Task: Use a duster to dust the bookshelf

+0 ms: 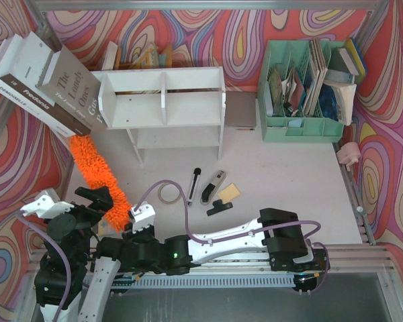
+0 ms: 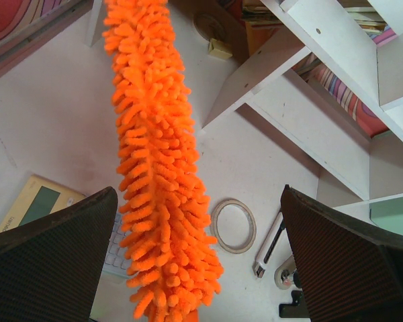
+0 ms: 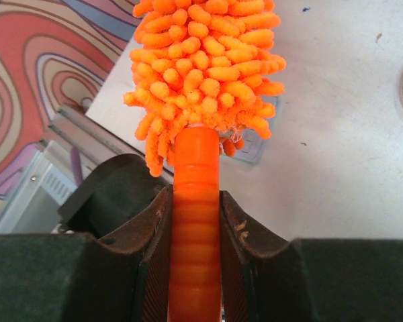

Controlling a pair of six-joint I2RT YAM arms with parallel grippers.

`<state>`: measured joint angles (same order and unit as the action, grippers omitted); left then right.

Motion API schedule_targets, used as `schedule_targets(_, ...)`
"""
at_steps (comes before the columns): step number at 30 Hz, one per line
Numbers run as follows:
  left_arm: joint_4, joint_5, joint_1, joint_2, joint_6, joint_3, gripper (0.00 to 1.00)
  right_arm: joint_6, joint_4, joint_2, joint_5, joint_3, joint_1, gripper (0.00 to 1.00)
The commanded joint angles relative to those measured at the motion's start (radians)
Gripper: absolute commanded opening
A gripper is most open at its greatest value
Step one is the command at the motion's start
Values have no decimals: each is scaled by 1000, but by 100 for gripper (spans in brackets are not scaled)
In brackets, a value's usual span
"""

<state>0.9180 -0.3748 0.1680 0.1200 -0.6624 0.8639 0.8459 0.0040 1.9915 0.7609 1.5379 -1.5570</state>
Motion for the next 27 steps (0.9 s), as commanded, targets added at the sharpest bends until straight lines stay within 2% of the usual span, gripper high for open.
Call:
schedule_targets(1, -2, 3, -6, 3, 1, -7, 98, -10, -6, -13, 22, 40, 9, 0)
schedule_targets(11, -4, 5, -5, 10, 3, -5, 98, -188, 205, -176, 130, -36, 10, 0)
schedule_targets(15, -4, 5, -5, 12, 3, -5, 98, -113, 144, -144, 115, -47, 14, 0)
schedule_targets(18, -3, 5, -5, 12, 3, -5, 98, -10, 33, -80, 57, -32, 28, 0)
schedule_targets(22, -1, 5, -5, 13, 2, -5, 98, 45, -43, 6, -38, -6, 51, 0)
schedule_targets(27, 0, 6, -5, 12, 0, -5, 98, -7, -14, 21, -40, 32, 65, 0)
